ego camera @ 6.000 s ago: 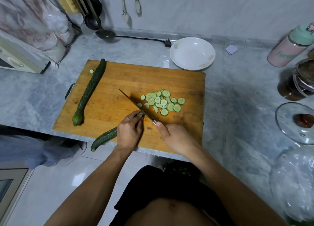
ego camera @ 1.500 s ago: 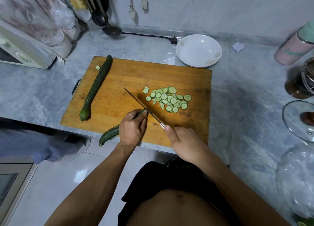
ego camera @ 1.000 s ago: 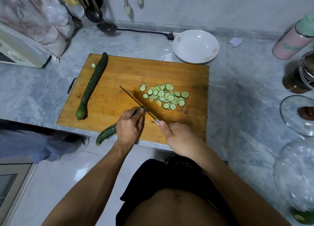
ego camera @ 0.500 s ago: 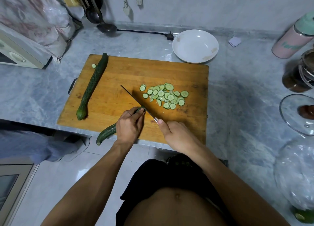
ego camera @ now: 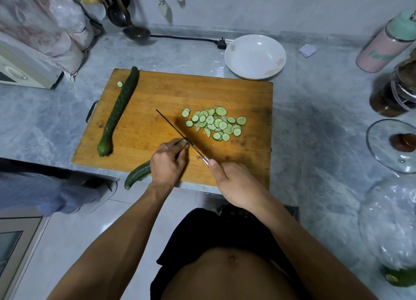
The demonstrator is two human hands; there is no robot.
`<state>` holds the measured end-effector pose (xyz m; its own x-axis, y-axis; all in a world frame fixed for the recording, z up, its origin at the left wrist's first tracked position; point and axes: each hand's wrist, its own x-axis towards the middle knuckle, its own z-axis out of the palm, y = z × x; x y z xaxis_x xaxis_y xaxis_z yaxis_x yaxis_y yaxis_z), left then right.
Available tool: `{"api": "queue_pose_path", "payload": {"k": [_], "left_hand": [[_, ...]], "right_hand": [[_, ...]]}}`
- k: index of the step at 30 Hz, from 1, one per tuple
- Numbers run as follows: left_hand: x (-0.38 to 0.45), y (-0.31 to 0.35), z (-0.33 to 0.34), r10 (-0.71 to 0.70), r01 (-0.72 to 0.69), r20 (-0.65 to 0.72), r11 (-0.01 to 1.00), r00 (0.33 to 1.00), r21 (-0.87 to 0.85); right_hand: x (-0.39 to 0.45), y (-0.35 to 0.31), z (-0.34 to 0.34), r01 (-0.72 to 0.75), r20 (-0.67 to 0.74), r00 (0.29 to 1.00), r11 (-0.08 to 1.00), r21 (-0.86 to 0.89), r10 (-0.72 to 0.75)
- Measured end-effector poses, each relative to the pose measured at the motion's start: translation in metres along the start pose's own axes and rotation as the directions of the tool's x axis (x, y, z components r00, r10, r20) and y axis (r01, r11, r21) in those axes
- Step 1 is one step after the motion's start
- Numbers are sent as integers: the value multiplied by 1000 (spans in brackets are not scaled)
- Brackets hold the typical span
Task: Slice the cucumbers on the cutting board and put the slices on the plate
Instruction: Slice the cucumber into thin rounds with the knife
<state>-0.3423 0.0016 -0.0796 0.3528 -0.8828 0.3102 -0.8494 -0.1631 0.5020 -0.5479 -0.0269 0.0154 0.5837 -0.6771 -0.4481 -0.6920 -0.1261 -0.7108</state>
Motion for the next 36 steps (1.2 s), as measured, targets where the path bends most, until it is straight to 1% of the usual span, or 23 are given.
{"api": "queue_pose_path", "payload": {"k": [4, 11, 16, 20, 26, 30, 33, 36], "left_hand": [[1, -4, 2, -2, 2, 0, 1000, 1000, 11], [1, -7, 5, 12, -12, 2, 1000, 1000, 23], [-1, -2, 1, 2, -2, 14, 1000, 1000, 8], [-1, -5, -3, 30, -29, 29, 999, 999, -15], [0, -3, -3, 68, -69, 36, 997, 997, 26], [-1, -2, -2, 30, -31, 21, 999, 999, 25], [-1, -3, 1, 2, -2, 28, 1000, 1000, 13], [0, -5, 2, -16, 16, 33, 1000, 999, 0]], "right_hand": [[4, -3, -2, -19, 10, 1000, 1000, 14, 19], [18, -10, -3, -86, 3, 996, 990, 108, 87], [26, -9, 7, -67, -47, 996, 996, 65, 70], [23, -10, 6, -43, -67, 997, 997, 60, 47], [12, -10, 3, 8, -45, 999, 1000, -9, -9], [6, -7, 3, 24, -45, 999, 999, 29, -23], [6, -4, 8, 38, -50, 998, 999, 24, -37], [6, -4, 10, 22, -46, 999, 999, 29, -20]]}}
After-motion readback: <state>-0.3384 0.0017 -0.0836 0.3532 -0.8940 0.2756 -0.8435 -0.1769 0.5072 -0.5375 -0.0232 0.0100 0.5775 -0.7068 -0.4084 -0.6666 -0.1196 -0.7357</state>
